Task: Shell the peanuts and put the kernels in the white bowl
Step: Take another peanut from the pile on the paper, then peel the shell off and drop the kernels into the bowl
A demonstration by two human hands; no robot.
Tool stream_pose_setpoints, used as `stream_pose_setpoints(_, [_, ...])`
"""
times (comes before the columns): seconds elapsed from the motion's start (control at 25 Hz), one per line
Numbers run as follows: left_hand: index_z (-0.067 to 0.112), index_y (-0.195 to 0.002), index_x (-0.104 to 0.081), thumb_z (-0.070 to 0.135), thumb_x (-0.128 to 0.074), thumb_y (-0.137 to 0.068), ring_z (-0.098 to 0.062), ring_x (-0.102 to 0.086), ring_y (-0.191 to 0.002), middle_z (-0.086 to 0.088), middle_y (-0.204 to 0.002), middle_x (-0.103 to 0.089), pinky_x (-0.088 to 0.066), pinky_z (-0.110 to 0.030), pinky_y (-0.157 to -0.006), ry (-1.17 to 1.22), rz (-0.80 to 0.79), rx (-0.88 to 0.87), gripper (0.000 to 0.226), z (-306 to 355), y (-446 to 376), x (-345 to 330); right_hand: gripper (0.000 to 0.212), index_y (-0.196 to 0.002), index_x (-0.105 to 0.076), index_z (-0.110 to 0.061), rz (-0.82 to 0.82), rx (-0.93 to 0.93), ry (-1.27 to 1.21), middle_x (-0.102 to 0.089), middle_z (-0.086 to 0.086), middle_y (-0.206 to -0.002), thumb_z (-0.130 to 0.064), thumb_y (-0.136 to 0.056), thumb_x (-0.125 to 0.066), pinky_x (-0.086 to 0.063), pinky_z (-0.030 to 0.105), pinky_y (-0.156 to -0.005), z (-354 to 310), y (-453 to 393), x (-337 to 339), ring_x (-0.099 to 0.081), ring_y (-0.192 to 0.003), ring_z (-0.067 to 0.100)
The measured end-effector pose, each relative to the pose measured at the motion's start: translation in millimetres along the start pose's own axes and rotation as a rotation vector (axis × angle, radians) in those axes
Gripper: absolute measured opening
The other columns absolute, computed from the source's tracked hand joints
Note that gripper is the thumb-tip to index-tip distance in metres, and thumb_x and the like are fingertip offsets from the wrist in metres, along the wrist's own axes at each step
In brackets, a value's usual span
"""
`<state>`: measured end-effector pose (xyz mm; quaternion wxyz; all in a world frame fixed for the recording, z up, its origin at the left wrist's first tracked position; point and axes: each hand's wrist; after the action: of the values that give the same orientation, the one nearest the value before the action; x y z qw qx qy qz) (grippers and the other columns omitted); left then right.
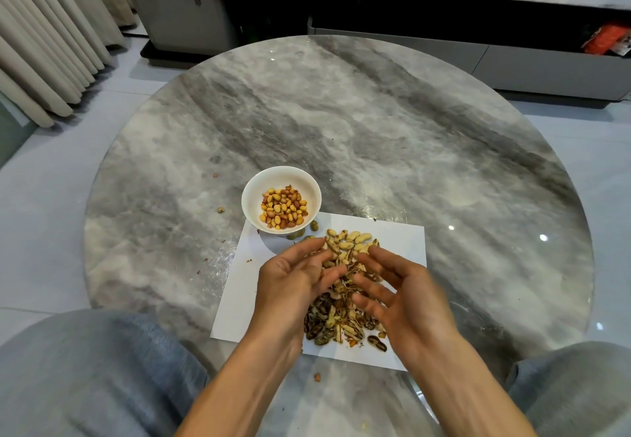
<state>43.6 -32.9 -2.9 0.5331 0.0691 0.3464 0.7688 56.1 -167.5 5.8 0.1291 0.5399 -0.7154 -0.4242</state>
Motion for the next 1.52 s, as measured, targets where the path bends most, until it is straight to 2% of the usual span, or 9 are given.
stream_pose_setpoints(0.16, [0.011,-0.107,-0.071,-0.008,-0.054,-0.096,-0.015,-0.075,-0.092,-0.009,-0.105,-0.075,-0.059,-0.023,-0.083,-0.140,0.007,-0.129,0.028,6,9,0,0.017,-0.106,-0.071,-0.008,0.040,0.087,0.022,-0.075,0.008,-0.105,-0.013,-0.094,-0.059,-0.052,0.037,-0.063,-4,-4,6,-0.066,-0.078,0.024])
stream_pose_setpoints(0.28, [0.019,-0.099,-0.074,0.001,-0.063,-0.093,-0.006,-0.073,-0.088,0.004,-0.094,-0.077,-0.059,-0.024,-0.083,-0.411,0.133,-0.490,0.022,33,2,2,0.017,-0.105,-0.070,-0.010,0.053,0.160,0.060,-0.074,0.008,-0.104,-0.008,-0.091,-0.059,-0.049,0.037,-0.063,-9,-3,7,-0.063,-0.077,0.025])
stream_pose_setpoints(0.36, [0.020,-0.108,-0.074,0.008,-0.062,-0.096,-0.007,-0.071,-0.096,0.005,-0.103,-0.075,-0.058,-0.031,-0.089,-0.616,0.161,-0.690,0.021,58,-20,1,0.019,-0.104,-0.070,-0.010,0.060,0.203,0.090,-0.075,0.008,-0.101,-0.004,-0.090,-0.059,-0.049,0.035,-0.061,-12,-3,6,-0.063,-0.077,0.026])
stream_pose_setpoints(0.52, [0.023,-0.126,-0.068,0.022,-0.059,-0.098,-0.018,-0.061,-0.119,0.001,-0.129,-0.067,-0.049,-0.035,-0.099,-1.150,0.117,-0.677,0.029,83,-41,-1,0.018,-0.098,-0.074,-0.016,0.042,0.336,0.277,-0.075,0.006,-0.098,-0.005,-0.092,-0.061,-0.048,0.030,-0.056,-9,-13,6,-0.062,-0.072,0.021])
stream_pose_setpoints(0.68, [0.026,-0.120,-0.071,0.027,-0.062,-0.096,-0.017,-0.069,-0.093,0.004,-0.112,-0.073,-0.051,-0.029,-0.081,-1.356,0.046,-0.582,0.025,49,-9,27,0.016,-0.102,-0.075,-0.024,0.005,0.860,1.106,-0.070,-0.008,-0.097,-0.016,-0.095,-0.063,-0.047,0.028,-0.070,4,-47,6,-0.060,-0.078,0.010])
stream_pose_setpoints(0.8, [0.031,-0.120,-0.069,0.037,-0.062,-0.095,-0.020,-0.068,-0.097,0.006,-0.113,-0.073,-0.055,-0.037,-0.083,-1.494,0.003,-0.499,0.027,32,-2,31,0.018,-0.110,-0.074,-0.020,-0.023,0.976,1.375,-0.065,-0.001,-0.096,-0.021,-0.097,-0.060,-0.042,0.031,-0.072,12,-64,2,-0.060,-0.089,0.020])
stream_pose_setpoints(1.16, [0.032,-0.116,-0.070,0.038,-0.061,-0.095,-0.015,-0.068,-0.088,0.008,-0.103,-0.073,-0.052,-0.029,-0.074,-1.397,-0.001,-0.511,0.024,22,-15,23,0.020,-0.112,-0.073,-0.021,0.016,0.920,1.564,-0.063,0.001,-0.102,-0.028,-0.095,-0.064,-0.045,0.033,-0.074,3,-74,-4,-0.060,-0.096,0.023])
stream_pose_setpoints(1.36, [0.030,-0.110,-0.074,0.024,-0.072,-0.089,0.000,-0.065,-0.083,0.016,-0.091,-0.072,-0.050,-0.018,-0.075,-0.903,-0.080,-0.524,0.022,18,-22,16,0.011,-0.099,-0.078,-0.024,-0.194,0.681,0.933,-0.076,-0.009,-0.091,-0.021,-0.091,-0.071,-0.053,0.019,-0.072,-7,-43,-1,-0.069,-0.082,0.005])
stream_pose_setpoints(1.52, [0.023,-0.100,-0.079,0.011,-0.078,-0.083,-0.010,-0.069,-0.084,0.007,-0.091,-0.076,-0.060,-0.034,-0.081,-0.560,-0.232,-0.547,0.021,23,-15,11,0.014,-0.094,-0.078,-0.014,-0.382,0.494,0.524,-0.075,0.003,-0.079,-0.015,-0.082,-0.071,-0.058,0.028,-0.068,-19,-10,1,-0.067,-0.069,0.020])
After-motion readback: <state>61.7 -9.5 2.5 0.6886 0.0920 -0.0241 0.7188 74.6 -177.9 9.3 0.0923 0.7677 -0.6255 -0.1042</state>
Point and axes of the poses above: each hand's wrist, its own y-axis away from the middle knuckle, its own x-axis out of the back of the hand, z = x × y
